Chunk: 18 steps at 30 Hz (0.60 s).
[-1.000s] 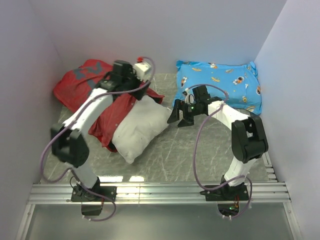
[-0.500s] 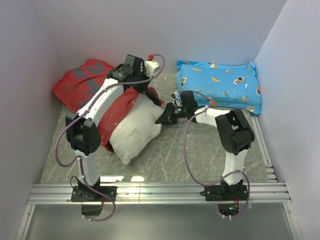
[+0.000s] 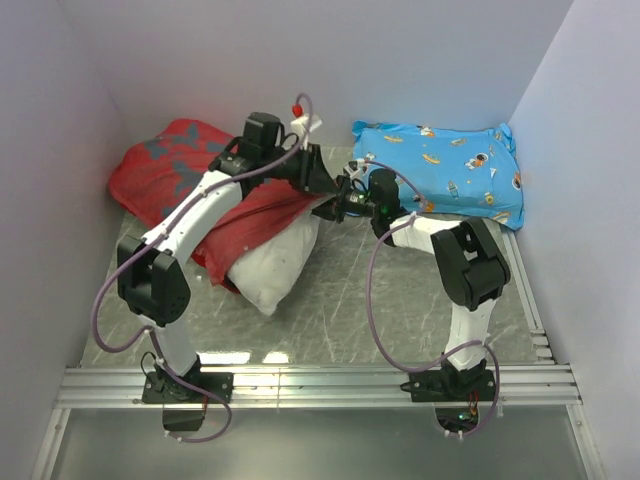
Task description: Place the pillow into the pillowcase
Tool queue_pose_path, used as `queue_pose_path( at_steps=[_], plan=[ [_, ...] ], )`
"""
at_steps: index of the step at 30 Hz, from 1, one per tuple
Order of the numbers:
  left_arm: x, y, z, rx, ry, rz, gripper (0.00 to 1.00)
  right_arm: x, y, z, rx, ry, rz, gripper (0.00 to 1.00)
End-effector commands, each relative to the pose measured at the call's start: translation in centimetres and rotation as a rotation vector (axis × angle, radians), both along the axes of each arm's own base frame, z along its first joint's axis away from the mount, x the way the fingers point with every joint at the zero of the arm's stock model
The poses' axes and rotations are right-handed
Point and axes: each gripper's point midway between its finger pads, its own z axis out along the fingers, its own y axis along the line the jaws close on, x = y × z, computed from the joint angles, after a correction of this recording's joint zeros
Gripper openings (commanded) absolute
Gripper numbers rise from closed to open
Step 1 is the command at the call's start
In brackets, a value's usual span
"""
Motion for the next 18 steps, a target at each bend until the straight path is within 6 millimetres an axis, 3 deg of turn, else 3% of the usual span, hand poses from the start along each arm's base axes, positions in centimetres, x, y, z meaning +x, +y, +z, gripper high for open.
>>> queue_pose_path(
  at_steps=[1, 2, 3, 5, 6, 7, 8, 9, 10, 11, 13, 14, 16, 17, 18],
  plan=[
    [-2.0, 0.3, 8.2, -0.18, -0.048, -0.107, 0.42, 1.2, -0.1, 6.8, 0.108, -0.15, -0.074, 0.09],
    [-1.6, 2.2, 8.0, -0.114, -0.11, -0.064, 0.59, 1.5, -0.5, 5.6, 0.064, -0.171, -0.081, 0.23],
    [0.3, 4.7, 7.6, -0.052, -0.165, 0.032, 0.64, 1.7, -1.0, 3.5, -0.004, -0.106, -0.084, 0.45],
    [0.4, 8.4, 7.4, 0.084, -0.318, 0.082, 0.68, 1.4, -2.1, 2.1, -0.082, -0.124, -0.077, 0.57],
    [0.8, 11.5, 5.8, 0.196, -0.316, 0.155, 0.68, 1.0, -3.2, 0.6, -0.142, -0.077, -0.077, 0.61],
    [0.5, 13.3, 5.2, 0.248, -0.336, 0.18, 0.68, 0.3, -3.9, 1.3, -0.167, -0.105, -0.071, 0.61],
    [-0.6, 15.5, 4.5, 0.316, -0.379, 0.195, 0.68, -1.0, -4.7, -0.6, -0.242, -0.094, -0.047, 0.62],
    [-0.7, 18.3, 3.7, 0.377, -0.368, 0.253, 0.68, -1.8, -5.2, -0.9, -0.272, -0.096, -0.036, 0.64],
    [-1.9, 20.1, 2.6, 0.422, -0.336, 0.263, 0.69, -2.8, -5.7, 0.0, -0.279, -0.122, -0.025, 0.64],
    [-3.3, 21.7, 2.2, 0.48, -0.369, 0.246, 0.7, -4.5, -6.3, -1.5, -0.321, -0.093, 0.01, 0.67],
    [-5.7, 23.9, 0.6, 0.581, -0.34, 0.228, 0.72, -6.7, -6.7, -1.0, -0.335, -0.114, 0.047, 0.71],
    [-7.4, 24.6, -0.1, 0.634, -0.383, 0.167, 0.74, -8.2, -6.7, -2.0, -0.344, -0.093, 0.082, 0.72],
    [-10.5, 25.7, -2.1, 0.712, -0.344, 0.076, 0.78, -11.5, -5.3, -1.6, -0.33, -0.116, 0.161, 0.78],
    [-11.9, 26.4, -3.6, 0.748, -0.335, 0.047, 0.8, -13.3, -4.9, -3.0, -0.342, -0.097, 0.19, 0.78],
    [-12.8, 26.8, -4.4, 0.773, -0.316, 0.03, 0.8, -13.6, -4.1, -2.9, -0.332, -0.138, 0.176, 0.79]
  ],
)
